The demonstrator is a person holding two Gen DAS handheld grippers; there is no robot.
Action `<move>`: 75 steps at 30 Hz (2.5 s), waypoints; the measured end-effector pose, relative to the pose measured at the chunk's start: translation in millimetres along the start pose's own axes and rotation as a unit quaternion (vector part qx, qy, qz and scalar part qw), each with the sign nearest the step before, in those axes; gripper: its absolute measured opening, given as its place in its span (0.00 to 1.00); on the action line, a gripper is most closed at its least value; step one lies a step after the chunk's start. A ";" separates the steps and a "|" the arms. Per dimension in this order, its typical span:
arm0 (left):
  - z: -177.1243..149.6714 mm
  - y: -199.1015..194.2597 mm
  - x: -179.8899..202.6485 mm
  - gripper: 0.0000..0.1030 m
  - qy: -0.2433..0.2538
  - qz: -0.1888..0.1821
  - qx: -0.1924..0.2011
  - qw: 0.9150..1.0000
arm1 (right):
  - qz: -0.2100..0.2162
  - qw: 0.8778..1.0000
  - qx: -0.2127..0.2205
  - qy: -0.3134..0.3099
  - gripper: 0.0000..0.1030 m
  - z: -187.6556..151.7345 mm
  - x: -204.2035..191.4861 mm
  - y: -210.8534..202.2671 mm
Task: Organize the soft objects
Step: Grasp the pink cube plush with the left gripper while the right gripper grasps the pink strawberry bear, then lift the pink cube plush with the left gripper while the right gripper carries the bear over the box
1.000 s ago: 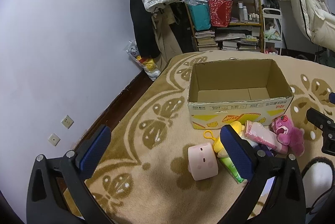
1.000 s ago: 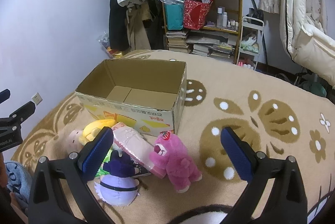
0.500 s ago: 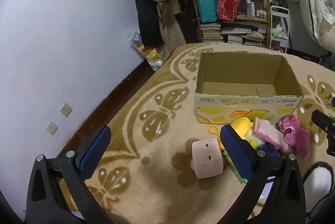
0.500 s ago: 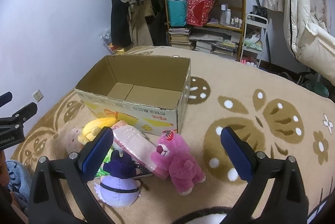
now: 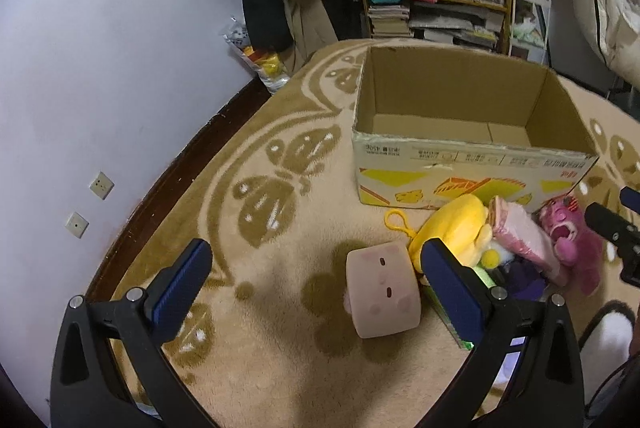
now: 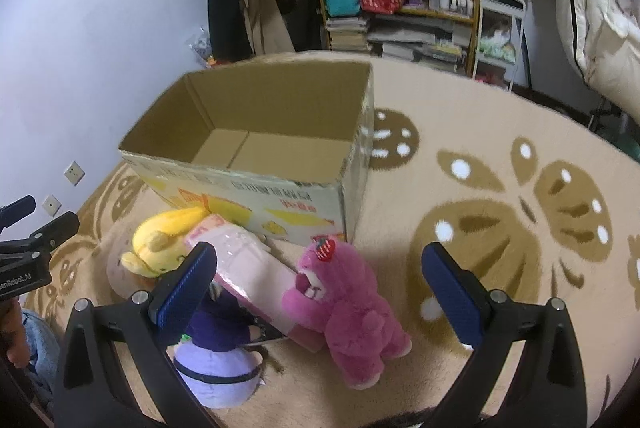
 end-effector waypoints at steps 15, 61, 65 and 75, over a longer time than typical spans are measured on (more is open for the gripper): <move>-7.9 54.2 20.8 1.00 0.029 0.002 -0.068 0.997 | 0.031 0.995 -0.085 0.048 0.87 -14.8 26.0 62.1; 58.2 -70.5 24.5 0.26 0.024 -0.047 0.136 0.989 | 0.060 0.988 0.137 -0.033 0.62 43.2 -23.3 -77.6; 81.4 -67.9 36.2 0.26 0.025 -0.066 0.149 0.986 | 0.043 0.983 0.157 -0.080 0.62 51.1 -43.0 -76.4; 106.1 -58.0 61.9 0.28 0.044 -0.089 0.163 0.982 | 0.038 0.978 0.162 -0.122 0.63 76.8 -62.5 -53.9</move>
Point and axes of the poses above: each gripper's, at about its wrist camera, not at the fingertips, and y roughly the way its jaws point, x to its right, z to its top, the point moved 7 cm from there along y, roughly the way its jaws point, and after that the axes turned 10 degrees about -x, right-handed, at the moved point
